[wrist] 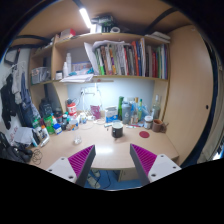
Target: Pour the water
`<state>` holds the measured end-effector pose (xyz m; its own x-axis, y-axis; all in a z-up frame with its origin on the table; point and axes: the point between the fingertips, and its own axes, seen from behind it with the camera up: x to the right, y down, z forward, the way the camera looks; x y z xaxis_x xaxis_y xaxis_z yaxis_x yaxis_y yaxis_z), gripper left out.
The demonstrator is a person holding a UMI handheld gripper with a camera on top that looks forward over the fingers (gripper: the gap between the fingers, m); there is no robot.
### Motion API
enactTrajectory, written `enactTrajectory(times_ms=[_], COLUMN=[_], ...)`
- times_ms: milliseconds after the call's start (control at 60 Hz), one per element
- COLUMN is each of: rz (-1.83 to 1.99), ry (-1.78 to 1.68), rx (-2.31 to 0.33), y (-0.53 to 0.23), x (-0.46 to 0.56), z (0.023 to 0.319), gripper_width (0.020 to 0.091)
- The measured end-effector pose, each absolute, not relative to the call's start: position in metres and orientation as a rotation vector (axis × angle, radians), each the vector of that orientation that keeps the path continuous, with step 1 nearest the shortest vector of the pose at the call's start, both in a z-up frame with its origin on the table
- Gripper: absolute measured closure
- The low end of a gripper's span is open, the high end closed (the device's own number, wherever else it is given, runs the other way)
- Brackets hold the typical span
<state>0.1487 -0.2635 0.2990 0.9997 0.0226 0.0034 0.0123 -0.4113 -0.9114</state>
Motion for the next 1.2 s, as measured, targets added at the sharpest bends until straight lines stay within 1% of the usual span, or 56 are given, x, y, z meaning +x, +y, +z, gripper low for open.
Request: enactTrajectory(times_ms=[233, 333, 433, 567, 783, 933, 1083, 1200], rz=[-0.038, -0.068, -0.069, 0.029, 0.171, 0.194, 0.201, 0.231], ry=[-0.01, -0.031, -0.056, -0.095, -0.214, -0.278, -0.285, -0.256], rx=[-1.95, -1.946, -1.968, -1.963, -1.931, -1.871, -1.844, -1.832], y=[-0.269, -0.258, -0.241, -0.201, -0.089, -0.004, 0.061, 0.099], x=[0.127, 0.123, 0.111, 0.066, -0.03, -0.089, -0.128, -0.147], z=[0.315, 0.306, 0.282, 0.247, 0.173, 0.126, 0.09, 0.072], gripper_width=[0.0341, 0.0341, 0.034, 0.0337, 0.0338, 0.0342, 0.0341, 0.0339])
